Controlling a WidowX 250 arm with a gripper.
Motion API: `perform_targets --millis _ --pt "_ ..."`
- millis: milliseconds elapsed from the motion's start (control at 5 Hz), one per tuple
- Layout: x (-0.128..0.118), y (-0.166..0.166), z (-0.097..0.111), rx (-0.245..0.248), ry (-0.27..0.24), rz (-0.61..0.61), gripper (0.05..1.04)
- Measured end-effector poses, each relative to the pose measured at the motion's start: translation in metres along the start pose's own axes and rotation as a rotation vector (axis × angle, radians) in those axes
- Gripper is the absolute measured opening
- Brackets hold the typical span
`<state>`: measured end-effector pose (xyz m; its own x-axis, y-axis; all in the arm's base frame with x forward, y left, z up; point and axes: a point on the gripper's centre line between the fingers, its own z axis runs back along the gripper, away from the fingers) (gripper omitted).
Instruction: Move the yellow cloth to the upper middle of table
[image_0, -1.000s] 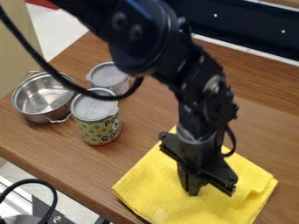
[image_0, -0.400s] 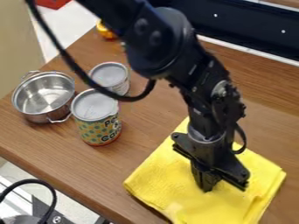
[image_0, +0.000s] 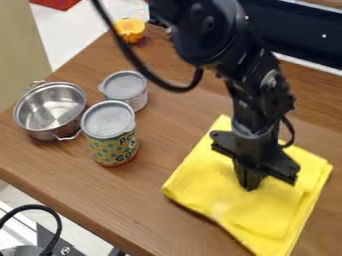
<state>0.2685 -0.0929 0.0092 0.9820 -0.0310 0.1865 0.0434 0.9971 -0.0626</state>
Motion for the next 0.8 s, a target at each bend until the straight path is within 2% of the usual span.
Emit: perform_targets --millis 200,600,800 --pt "0.023 0.007 -0.005 0.016 -0.027 0.028 0.053" --pt "0.079 0.015 -0.016 0.093 -0.128 0.075 0.053" --pt "0.104 0.02 -0.02 0.123 -0.158 0.107 0.053"
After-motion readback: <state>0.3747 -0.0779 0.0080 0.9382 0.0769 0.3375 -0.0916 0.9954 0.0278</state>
